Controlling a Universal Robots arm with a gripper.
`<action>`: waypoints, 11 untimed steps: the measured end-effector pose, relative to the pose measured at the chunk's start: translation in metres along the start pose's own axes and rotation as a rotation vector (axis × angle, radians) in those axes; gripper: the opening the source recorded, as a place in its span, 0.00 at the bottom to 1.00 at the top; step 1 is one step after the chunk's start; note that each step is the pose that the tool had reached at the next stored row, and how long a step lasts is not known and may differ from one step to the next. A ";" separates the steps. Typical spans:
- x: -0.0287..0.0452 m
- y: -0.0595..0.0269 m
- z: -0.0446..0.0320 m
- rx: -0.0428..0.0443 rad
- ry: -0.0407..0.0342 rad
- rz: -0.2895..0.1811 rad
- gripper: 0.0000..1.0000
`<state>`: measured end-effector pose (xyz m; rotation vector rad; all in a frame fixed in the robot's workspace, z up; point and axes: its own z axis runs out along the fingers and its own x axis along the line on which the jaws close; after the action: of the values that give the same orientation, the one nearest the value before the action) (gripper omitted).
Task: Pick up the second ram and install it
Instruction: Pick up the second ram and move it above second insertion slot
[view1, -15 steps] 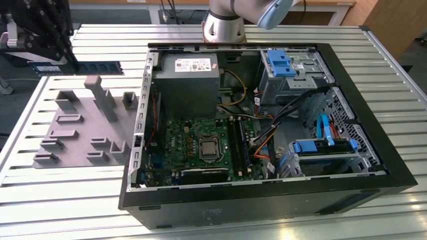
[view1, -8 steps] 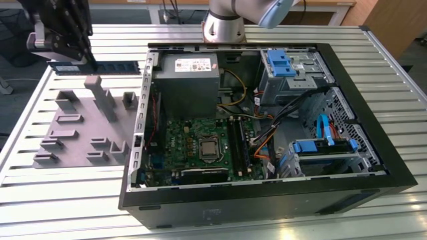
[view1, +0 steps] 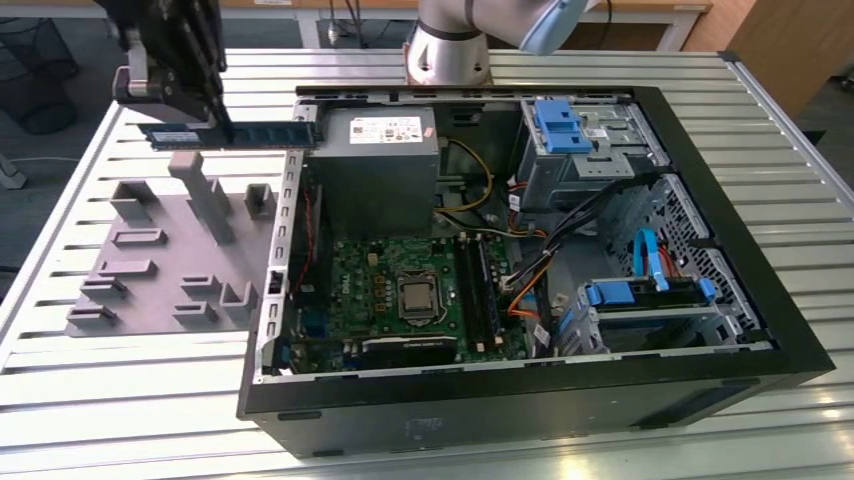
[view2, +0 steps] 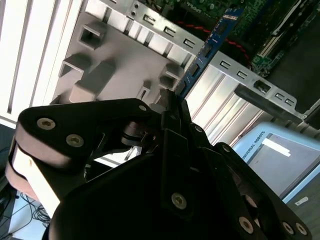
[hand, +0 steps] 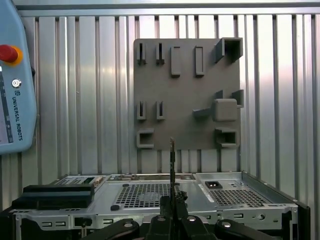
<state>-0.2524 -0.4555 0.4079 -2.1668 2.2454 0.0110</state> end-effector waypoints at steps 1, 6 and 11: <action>-0.0001 -0.0034 0.0001 0.0000 0.0000 0.000 0.14; -0.0005 -0.0163 0.0006 -0.0001 0.0001 0.000 0.14; -0.0012 -0.0342 0.0017 0.0000 -0.0001 0.000 0.14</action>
<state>-0.2181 -0.4555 0.4066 -2.1668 2.2453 0.0111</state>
